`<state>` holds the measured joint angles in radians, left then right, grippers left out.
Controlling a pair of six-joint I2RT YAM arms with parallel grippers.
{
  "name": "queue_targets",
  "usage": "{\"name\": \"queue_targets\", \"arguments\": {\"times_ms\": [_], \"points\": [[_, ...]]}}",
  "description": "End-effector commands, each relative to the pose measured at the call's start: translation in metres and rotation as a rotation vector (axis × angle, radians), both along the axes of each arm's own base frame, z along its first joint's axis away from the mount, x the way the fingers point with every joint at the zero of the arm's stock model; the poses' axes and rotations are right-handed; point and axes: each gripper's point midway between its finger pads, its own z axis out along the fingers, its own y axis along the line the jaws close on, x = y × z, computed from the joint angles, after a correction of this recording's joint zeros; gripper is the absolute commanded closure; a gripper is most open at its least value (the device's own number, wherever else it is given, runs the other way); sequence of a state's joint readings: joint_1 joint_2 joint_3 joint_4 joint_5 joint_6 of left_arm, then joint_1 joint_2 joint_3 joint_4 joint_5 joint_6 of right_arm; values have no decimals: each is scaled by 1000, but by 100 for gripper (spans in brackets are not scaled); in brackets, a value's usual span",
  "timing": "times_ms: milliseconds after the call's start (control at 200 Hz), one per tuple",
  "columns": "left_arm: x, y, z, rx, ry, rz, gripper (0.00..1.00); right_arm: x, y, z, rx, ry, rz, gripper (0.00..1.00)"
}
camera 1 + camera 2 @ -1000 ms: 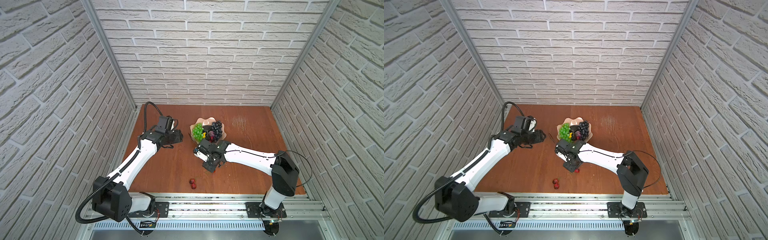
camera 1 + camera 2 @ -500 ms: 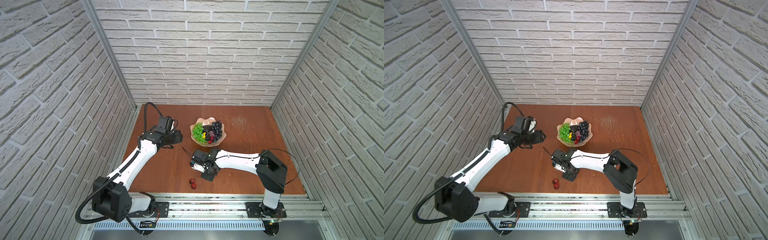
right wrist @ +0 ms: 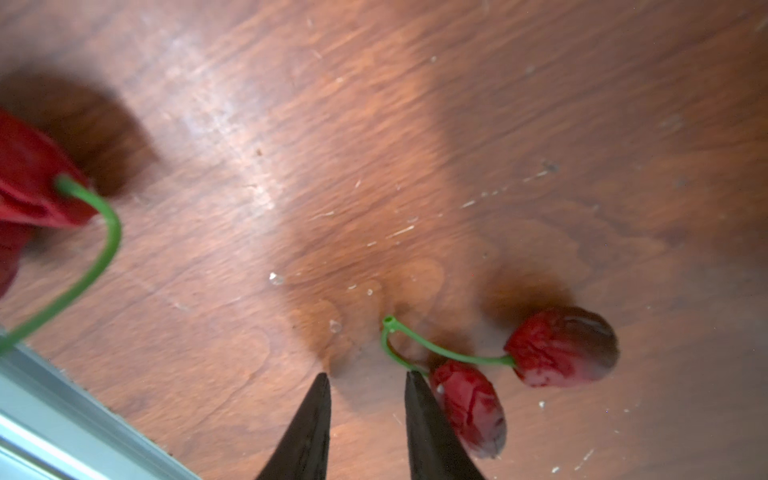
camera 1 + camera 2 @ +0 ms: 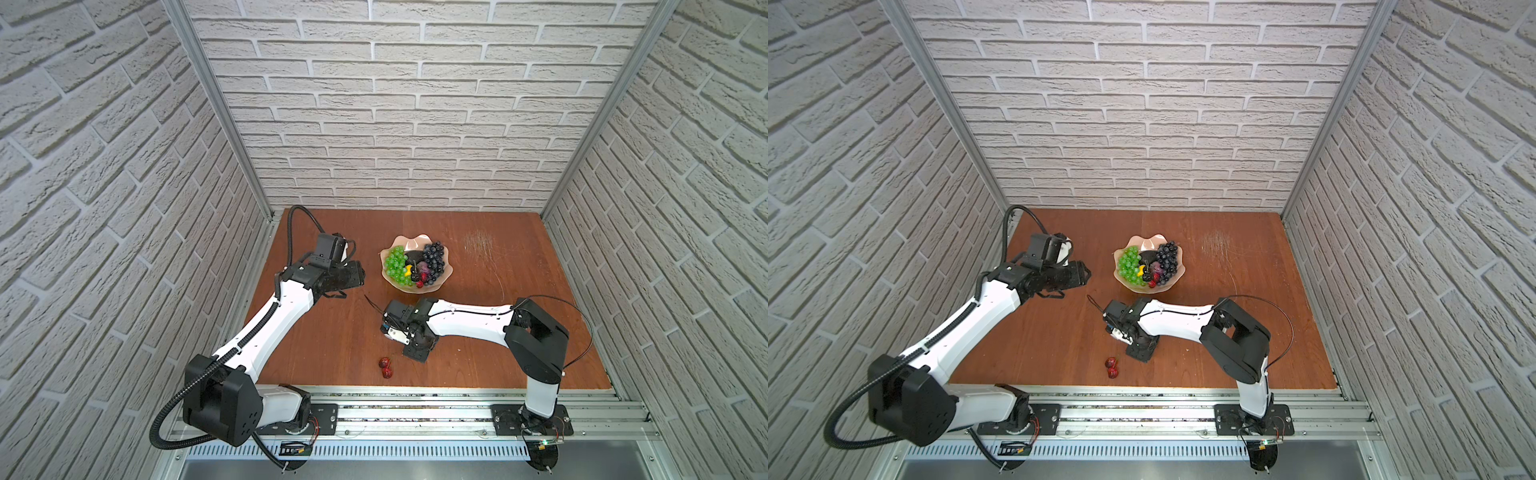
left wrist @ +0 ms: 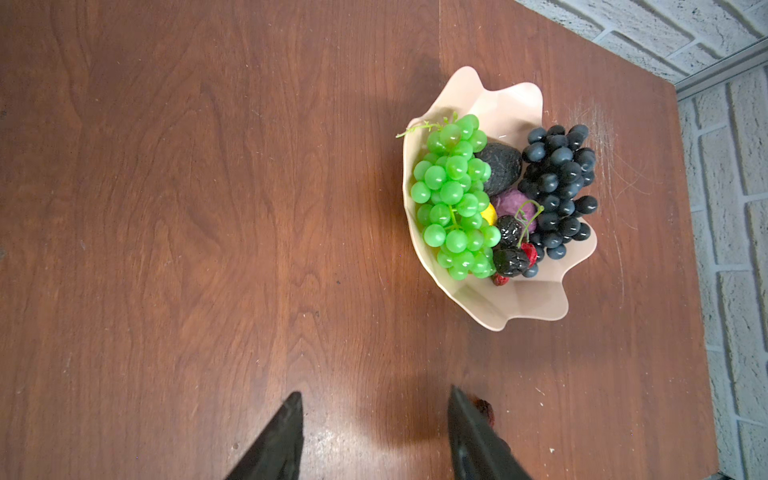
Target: Place and organize the fake fruits in the fruit bowl
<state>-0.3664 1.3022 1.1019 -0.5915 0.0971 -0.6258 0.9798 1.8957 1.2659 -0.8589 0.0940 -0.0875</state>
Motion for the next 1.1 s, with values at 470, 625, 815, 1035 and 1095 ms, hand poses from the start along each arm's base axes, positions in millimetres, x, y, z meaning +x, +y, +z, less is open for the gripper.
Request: {"name": "queue_targets", "arguments": {"times_ms": [470, 625, 815, 1035, 1095], "points": [[2, 3, 11, -7, -32, 12, 44, 21, -6, 1, -25, -53, -8, 63], [4, 2, 13, -8, -34, 8, 44, 26, -11, -3, -22, -37, -37, 64], [3, 2, 11, -6, -27, 9, 44, 22, 7, 14, 98, -13, -38, 70], [2, 3, 7, -5, -20, 15, 44, 28, 20, 54, 186, -49, -33, 66], [2, 3, 7, -7, -20, 14, 43, 32, 17, 55, 171, -54, -37, 66]]}}
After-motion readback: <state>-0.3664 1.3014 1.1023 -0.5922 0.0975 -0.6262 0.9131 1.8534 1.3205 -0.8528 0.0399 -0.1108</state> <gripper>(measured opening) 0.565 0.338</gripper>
